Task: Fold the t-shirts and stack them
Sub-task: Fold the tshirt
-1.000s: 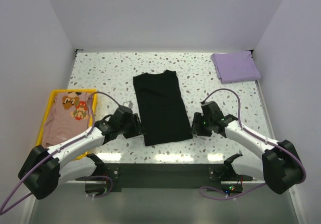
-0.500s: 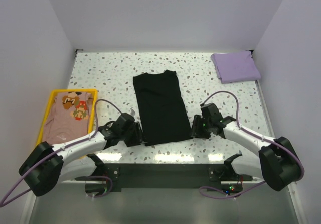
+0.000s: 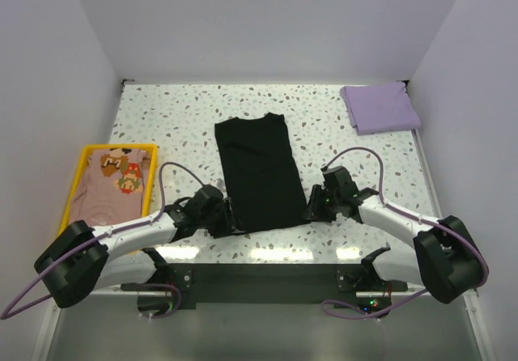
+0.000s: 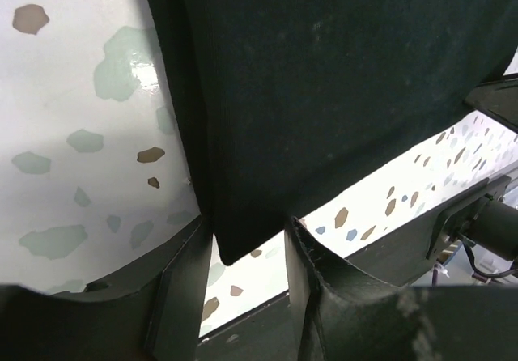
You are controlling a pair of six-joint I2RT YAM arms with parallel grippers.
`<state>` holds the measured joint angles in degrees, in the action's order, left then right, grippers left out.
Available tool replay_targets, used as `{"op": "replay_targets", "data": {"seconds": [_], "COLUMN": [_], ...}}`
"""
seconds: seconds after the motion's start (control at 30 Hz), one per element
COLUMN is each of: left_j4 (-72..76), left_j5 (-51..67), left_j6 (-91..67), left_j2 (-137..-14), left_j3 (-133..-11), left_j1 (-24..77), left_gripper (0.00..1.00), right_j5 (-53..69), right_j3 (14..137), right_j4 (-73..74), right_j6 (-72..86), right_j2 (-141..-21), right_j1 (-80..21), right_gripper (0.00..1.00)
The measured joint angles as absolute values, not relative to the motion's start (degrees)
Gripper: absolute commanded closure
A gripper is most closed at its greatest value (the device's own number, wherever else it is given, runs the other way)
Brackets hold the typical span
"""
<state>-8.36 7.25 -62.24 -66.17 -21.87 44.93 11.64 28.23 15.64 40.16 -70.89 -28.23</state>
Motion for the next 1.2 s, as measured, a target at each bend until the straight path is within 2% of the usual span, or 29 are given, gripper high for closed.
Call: {"op": "replay_targets", "data": {"seconds": [0.1,0.23,0.33,0.37,0.7,1.0,1.2], "left_j4": [-7.38,-7.35,-7.79,-7.97,-15.99,-26.00,-33.65], "left_j5": [7.16,6.52,6.00,5.91,5.98,9.50,9.23], "left_j6": [-62.89,-63.53,-63.79,-63.83,-61.67,-59.70,-57.87], "left_j2": [-66.67,-66.85,-66.81,-66.72,-61.78,-50.30,-46.89], "left_j3": [-21.54,-21.02,-20.99,-20.99,-22.37,-23.16,-31.05], "left_j1": [45.12,45.17,45.19,45.19,45.32,48.58,49.19], "left_gripper": [0.64,0.86,0.99,1.00,1.00,1.00,1.00], "right_j5": [11.81,13.13,14.79,15.33,19.70,24.69,24.99], "right_j3": [27.99,27.88,27.88,27.88,27.90,27.77,31.59], "right_j4": [15.22,14.74,14.46,14.41,18.33,30.68,39.86], "right_j6": [40.45,40.80,40.95,41.01,39.81,37.04,35.73], "right_j2": [-71.00,-71.92,-72.66,-72.82,-69.58,-53.04,-45.60], "right_j1": [-28.23,-28.23,-28.25,-28.23,-28.51,-28.67,-28.86], "right_gripper": [0.75,0.85,0.96,1.00,1.00,1.00,1.00]}}
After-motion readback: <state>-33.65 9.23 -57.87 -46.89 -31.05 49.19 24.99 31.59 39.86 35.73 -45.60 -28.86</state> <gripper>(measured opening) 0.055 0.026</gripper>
